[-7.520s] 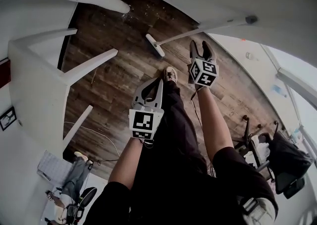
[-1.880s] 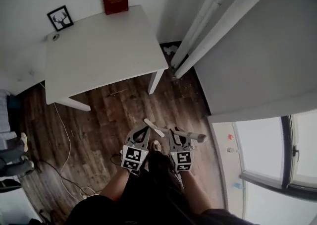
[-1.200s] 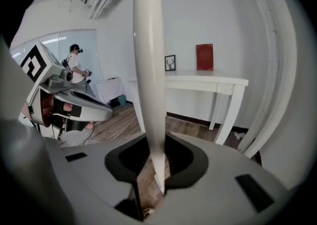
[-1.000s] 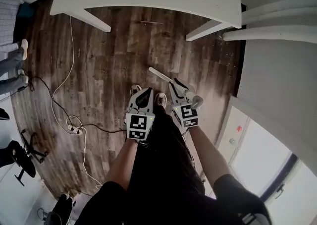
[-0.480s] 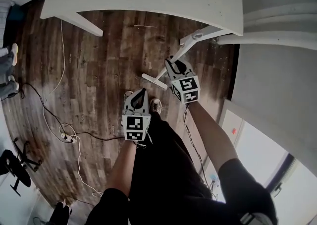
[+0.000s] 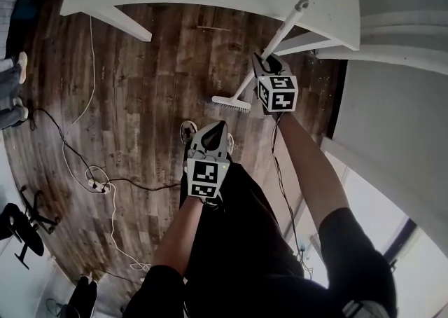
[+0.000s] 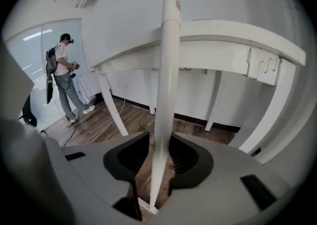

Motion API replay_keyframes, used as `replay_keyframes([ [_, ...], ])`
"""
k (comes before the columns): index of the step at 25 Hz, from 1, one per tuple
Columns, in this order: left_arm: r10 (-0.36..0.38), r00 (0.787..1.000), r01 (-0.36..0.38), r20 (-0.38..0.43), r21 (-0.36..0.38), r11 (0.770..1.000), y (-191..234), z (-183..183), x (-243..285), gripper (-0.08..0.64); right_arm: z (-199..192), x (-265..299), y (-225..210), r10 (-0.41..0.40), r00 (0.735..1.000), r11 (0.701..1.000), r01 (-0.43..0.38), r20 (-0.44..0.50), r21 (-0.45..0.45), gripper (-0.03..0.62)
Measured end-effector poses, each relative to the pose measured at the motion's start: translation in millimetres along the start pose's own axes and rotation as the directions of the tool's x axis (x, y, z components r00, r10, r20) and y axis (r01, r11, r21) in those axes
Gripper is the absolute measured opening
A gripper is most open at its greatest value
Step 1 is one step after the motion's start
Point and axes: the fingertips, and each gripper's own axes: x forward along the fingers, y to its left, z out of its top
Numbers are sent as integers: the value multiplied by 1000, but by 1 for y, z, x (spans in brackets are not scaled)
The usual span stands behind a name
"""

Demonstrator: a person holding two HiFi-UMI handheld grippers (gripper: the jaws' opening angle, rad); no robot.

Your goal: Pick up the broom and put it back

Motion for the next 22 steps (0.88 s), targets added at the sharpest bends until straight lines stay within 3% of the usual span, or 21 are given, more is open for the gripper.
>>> replay_keyframes([
  [3,-6,1000,6,-11,11,1000,0,-1,3,2,8,0,-11,-21,1000,999,22,-8,30,216],
  [7,4,1000,-4,-1,10,1000,-2,10,2,2,15,-8,-13,-17,1000,1000,17,-9,-16,219],
  [14,42,999,-41,-32,23,999,2,17,-16,2,4,-39,4,-24,999,1000,24,22,-6,222],
  [20,45,995,-41,-86,47,998,-19,16,-52,2,-14,-112,29,-40,997,996,34,67,85,221],
  [21,40,995,-35,-93,52,998,-22,15,-58,2,-18,-129,34,-31,997,994,23,77,108,209],
  [22,39,995,-34,-93,56,998,-22,15,-62,2,-18,-147,38,-22,994,987,4,111,163,47],
])
